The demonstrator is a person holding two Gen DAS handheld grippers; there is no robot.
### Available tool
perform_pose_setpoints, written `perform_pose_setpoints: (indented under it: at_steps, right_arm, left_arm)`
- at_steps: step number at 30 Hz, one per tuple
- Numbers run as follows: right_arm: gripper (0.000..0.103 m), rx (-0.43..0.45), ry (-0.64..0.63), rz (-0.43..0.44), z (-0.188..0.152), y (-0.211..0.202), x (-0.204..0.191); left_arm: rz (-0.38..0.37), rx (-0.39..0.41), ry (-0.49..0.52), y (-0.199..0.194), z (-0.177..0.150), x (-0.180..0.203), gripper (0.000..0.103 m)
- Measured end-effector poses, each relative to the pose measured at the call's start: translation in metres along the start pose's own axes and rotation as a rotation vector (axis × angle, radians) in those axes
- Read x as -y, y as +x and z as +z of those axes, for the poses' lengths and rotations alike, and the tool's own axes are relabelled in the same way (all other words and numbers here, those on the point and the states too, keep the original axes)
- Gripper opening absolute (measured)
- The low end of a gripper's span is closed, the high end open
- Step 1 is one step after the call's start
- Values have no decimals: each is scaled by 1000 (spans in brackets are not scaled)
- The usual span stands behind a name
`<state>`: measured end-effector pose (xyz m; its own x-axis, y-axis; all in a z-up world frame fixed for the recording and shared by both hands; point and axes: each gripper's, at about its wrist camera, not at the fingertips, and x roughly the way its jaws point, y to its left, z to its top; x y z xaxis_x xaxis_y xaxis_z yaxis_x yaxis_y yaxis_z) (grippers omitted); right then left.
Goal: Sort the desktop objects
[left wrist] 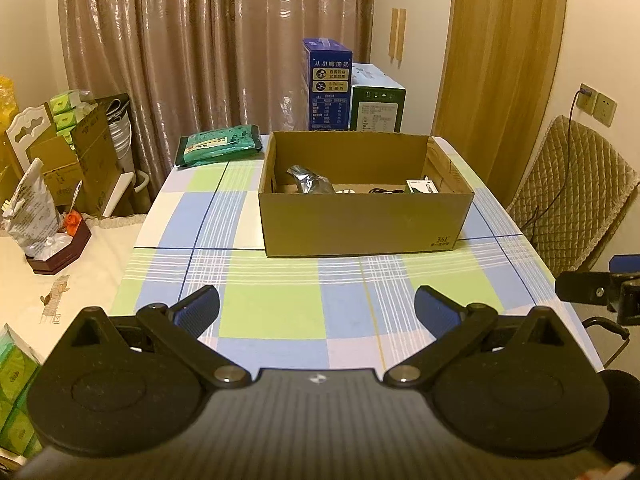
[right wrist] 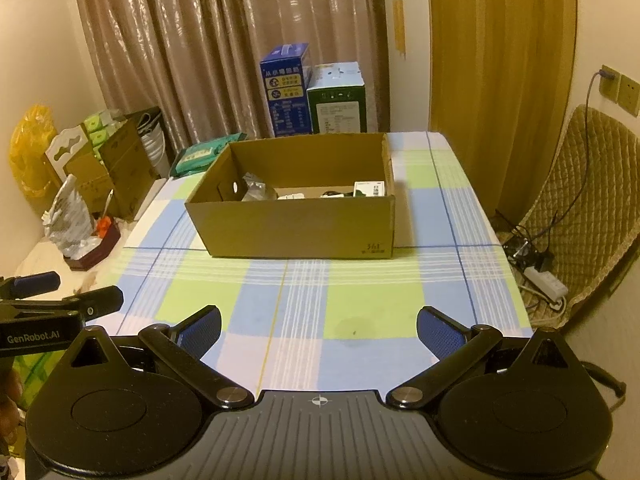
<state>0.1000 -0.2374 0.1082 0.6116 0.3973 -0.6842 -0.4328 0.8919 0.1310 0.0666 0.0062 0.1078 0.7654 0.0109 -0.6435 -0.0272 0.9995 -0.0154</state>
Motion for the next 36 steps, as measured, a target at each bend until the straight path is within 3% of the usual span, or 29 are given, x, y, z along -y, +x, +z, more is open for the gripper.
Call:
perform_pose_setpoints:
  at_steps: [36]
  right_arm:
    - [101, 11, 12, -2, 3, 0, 0]
  left_arm:
    - [-10, 32, -11, -3, 4, 1, 102]
